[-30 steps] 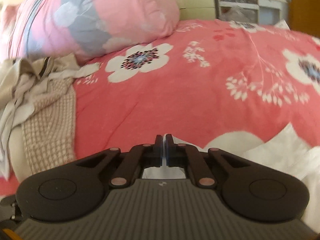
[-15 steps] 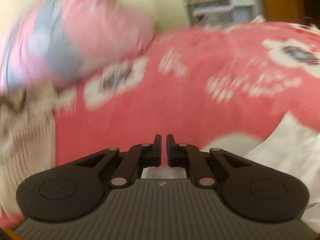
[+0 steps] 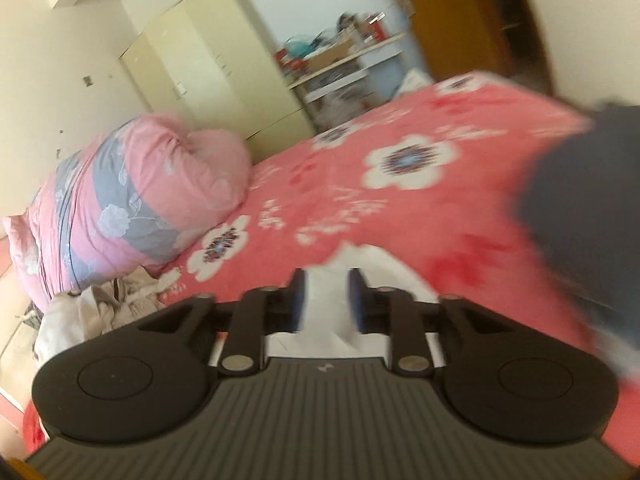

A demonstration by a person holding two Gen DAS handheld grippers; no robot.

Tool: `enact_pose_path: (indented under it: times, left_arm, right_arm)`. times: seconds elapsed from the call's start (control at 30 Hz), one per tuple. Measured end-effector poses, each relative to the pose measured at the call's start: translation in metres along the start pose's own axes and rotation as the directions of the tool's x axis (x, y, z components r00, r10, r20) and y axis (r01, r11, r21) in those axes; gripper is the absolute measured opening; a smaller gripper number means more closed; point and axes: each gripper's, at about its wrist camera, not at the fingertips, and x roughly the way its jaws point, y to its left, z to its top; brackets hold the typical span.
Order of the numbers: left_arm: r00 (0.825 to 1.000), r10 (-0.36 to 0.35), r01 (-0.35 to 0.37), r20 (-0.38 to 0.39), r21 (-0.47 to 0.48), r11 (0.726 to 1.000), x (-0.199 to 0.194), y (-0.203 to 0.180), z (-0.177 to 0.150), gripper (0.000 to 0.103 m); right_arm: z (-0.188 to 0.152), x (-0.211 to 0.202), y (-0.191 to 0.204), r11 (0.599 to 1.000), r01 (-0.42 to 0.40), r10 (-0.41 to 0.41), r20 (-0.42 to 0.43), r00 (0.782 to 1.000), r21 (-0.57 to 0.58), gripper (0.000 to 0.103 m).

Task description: Fold clothes

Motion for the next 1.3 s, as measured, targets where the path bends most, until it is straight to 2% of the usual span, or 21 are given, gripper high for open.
enact_pose_path:
  times: [0.07, 0.13, 0.27, 0.33, 0.43, 0.5, 0.6, 0.67, 0.73, 0.77, 0.8, 0.93, 1.0, 1.07, 1.13, 1.2, 1.23, 1.27, 1.3]
  left_arm:
    - [1.000, 0.001, -0.002, 0.018, 0.023, 1.000, -0.016, -0.013, 0.005, 0.063]
    - [1.000, -0.018, 0.017, 0.006, 0.048, 0.999, -0.035, -0.033, 0.010, 0.063]
    - [0.995, -0.087, 0.093, -0.048, 0.144, 0.985, -0.083, -0.078, 0.008, 0.068]
    - [0.985, -0.118, 0.142, -0.129, 0.197, 0.970, -0.111, -0.102, -0.004, 0.069]
    - [0.953, -0.183, 0.241, -0.244, 0.235, 0.942, -0.149, -0.128, -0.030, 0.069]
    - [0.934, -0.205, 0.281, -0.292, 0.247, 0.927, -0.170, -0.140, -0.050, 0.069]
    - [0.916, -0.217, 0.313, -0.336, 0.264, 0.912, -0.195, -0.152, -0.084, 0.069]
    - [0.904, -0.227, 0.333, -0.362, 0.261, 0.906, -0.205, -0.157, -0.107, 0.069]
    - [0.889, -0.231, 0.335, -0.397, 0.216, 0.917, -0.207, -0.155, -0.128, 0.069]
    - [0.884, -0.224, 0.327, -0.410, 0.201, 0.923, -0.207, -0.154, -0.137, 0.069]
    - [0.879, -0.218, 0.320, -0.423, 0.185, 0.929, -0.207, -0.153, -0.146, 0.069]
    - [0.867, -0.198, 0.281, -0.458, 0.119, 0.952, -0.206, -0.137, -0.171, 0.067]
    - [0.870, -0.208, 0.279, -0.446, 0.098, 0.955, -0.209, -0.130, -0.172, 0.067]
    - [0.873, -0.218, 0.277, -0.437, 0.076, 0.958, -0.214, -0.123, -0.171, 0.067]
    - [0.883, -0.221, 0.265, -0.415, 0.052, 0.963, -0.221, -0.116, -0.164, 0.067]
    - [0.895, -0.223, 0.252, -0.387, 0.024, 0.967, -0.230, -0.106, -0.155, 0.067]
    - [0.901, -0.225, 0.245, -0.370, 0.008, 0.970, -0.235, -0.100, -0.150, 0.067]
    - [0.908, -0.226, 0.238, -0.353, -0.009, 0.971, -0.240, -0.093, -0.145, 0.067]
    - [0.913, -0.226, 0.232, -0.340, -0.024, 0.972, -0.245, -0.086, -0.141, 0.067]
  right_arm:
    - [-0.025, -0.061, -0.021, 0.998, 0.055, -0.055, 0.007, 0.998, 0.020, 0.043]
    - [-0.050, -0.122, -0.043, 0.993, 0.110, -0.111, 0.014, 0.994, 0.040, 0.046]
    - [-0.116, -0.156, -0.089, 0.977, 0.114, -0.098, -0.095, 0.991, 0.182, 0.047]
    - [-0.143, -0.156, -0.103, 0.966, 0.117, -0.099, -0.088, 0.991, 0.229, 0.047]
    - [-0.177, -0.151, -0.127, 0.947, 0.167, -0.154, -0.070, 0.986, 0.274, 0.047]
    - [-0.195, -0.145, -0.154, 0.910, 0.199, -0.182, -0.081, 0.980, 0.363, 0.047]
    - [-0.220, -0.138, -0.187, 0.849, 0.107, -0.087, -0.064, 0.994, 0.517, 0.046]
    - [-0.225, -0.128, -0.197, 0.835, 0.063, -0.060, -0.025, 0.998, 0.547, 0.044]
    - [-0.227, -0.118, -0.205, 0.827, 0.034, -0.050, 0.013, 0.999, 0.562, 0.031]
    - [-0.228, -0.114, -0.208, 0.824, 0.025, -0.049, 0.028, 0.998, 0.567, 0.014]
    - [-0.226, -0.114, -0.209, 0.826, 0.023, -0.065, 0.055, 0.996, 0.563, 0.006]
    - [-0.219, -0.116, -0.205, 0.842, 0.014, -0.125, 0.169, 0.978, 0.540, 0.001]
    - [-0.212, -0.121, -0.193, 0.864, -0.029, -0.115, 0.253, 0.961, 0.502, 0.000]
    - [-0.202, -0.120, -0.178, 0.884, -0.080, -0.069, 0.298, 0.952, 0.460, 0.000]
    - [-0.189, -0.118, -0.156, 0.908, -0.164, 0.029, 0.335, 0.942, 0.385, 0.000]
    - [-0.176, -0.117, -0.118, 0.939, -0.253, 0.167, 0.334, 0.928, 0.234, 0.000]
    - [-0.171, -0.119, -0.093, 0.947, -0.299, 0.250, 0.309, 0.918, 0.120, 0.000]
    - [-0.169, -0.122, -0.068, 0.937, -0.348, 0.334, 0.263, 0.905, 0.008, 0.000]
    - [-0.175, -0.122, -0.042, 0.915, -0.390, 0.402, 0.178, 0.898, -0.103, 0.000]
